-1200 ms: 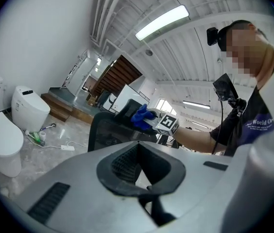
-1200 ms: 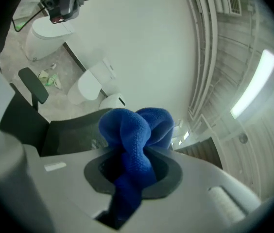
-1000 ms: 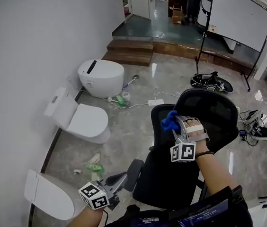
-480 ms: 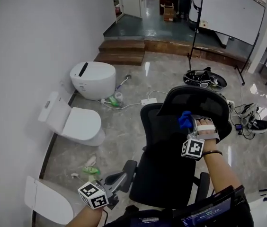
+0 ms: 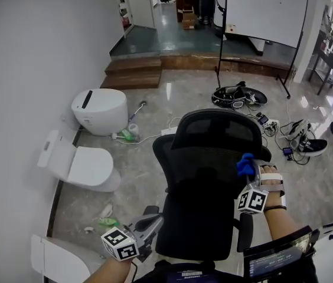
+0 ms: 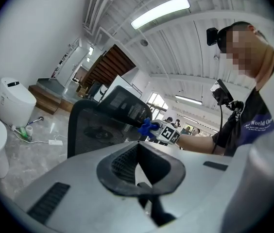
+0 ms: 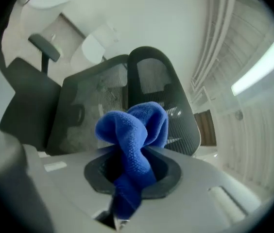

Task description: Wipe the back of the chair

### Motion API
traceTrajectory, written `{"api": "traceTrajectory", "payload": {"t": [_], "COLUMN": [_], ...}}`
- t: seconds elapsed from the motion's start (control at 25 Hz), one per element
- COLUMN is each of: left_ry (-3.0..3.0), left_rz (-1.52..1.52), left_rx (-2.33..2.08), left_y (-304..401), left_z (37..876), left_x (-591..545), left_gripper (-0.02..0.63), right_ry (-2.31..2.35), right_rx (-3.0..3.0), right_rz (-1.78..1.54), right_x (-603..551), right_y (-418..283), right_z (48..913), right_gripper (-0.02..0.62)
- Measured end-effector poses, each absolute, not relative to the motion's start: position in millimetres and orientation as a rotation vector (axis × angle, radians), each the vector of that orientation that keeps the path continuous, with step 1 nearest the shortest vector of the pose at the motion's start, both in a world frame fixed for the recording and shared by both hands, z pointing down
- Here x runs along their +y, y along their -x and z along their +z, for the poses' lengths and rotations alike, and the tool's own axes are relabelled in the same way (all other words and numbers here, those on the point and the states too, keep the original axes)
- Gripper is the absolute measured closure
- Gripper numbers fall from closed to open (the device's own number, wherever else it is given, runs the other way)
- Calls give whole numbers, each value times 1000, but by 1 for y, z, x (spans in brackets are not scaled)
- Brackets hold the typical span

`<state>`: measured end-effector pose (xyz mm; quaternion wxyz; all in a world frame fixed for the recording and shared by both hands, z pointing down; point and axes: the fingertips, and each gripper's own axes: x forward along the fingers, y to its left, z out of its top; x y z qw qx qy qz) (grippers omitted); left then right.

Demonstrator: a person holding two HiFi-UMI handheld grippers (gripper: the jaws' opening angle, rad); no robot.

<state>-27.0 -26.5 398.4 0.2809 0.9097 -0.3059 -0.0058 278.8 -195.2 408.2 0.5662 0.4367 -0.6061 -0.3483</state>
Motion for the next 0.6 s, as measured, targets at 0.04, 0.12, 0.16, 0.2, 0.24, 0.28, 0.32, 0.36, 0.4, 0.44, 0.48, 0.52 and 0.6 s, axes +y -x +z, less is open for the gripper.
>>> {"api": "traceTrajectory", "payload": {"t": [0.04, 0.12, 0.16, 0.2, 0.24, 0.28, 0.32, 0.36, 0.4, 0.44, 0.48, 0.52, 0.6], "left_ry": [-2433, -2419, -2410, -2398, -2386, -2373, -2359, -2345, -2329, -2311, -2291, -2271, -2236], "left_rz": [-17, -17, -15, -10, -5, -4, -5, -4, -2, 1, 4, 8, 9], "left_rx": [-822, -836, -848, -863, -880, -899, -920, -942, -965, -987, -1009, -1031, -1068], "left_y": [28, 37, 45, 56, 67, 78, 90, 101, 114, 127, 140, 153, 176], "left_z": [400, 405, 409, 414, 419, 423, 426, 429, 433, 437, 441, 445, 452], "left_x": [-27, -26, -25, -23, -21, -18, -15, -11, -9, -6, -3, 0, 5], "left_gripper": [604, 604, 604, 604, 604, 604, 604, 604, 604, 604, 604, 604, 604], "right_ry": [-1052, -1068, -1055, -1034, -1013, -997, -990, -990, -1000, -1020, -1049, -1083, -1145], "right_rx": [-1549, -1874, -2032, -2161, -2259, -2331, -2386, -2428, -2464, -2497, -2528, -2555, -2594], "right_rz": [-745, -496, -340, -191, -63, 37, 112, 171, 227, 290, 362, 440, 589], "right_x": [-192, -188, -188, -191, -196, -202, -210, -220, -231, -244, -257, -270, -292], "right_y": [-263, -213, -182, -149, -117, -87, -61, -37, -16, 1, 16, 28, 45], "right_z": [413, 434, 448, 463, 475, 484, 490, 494, 497, 499, 499, 499, 500], "right_gripper": [529, 529, 529, 529, 529, 529, 529, 529, 529, 529, 529, 529, 529]}}
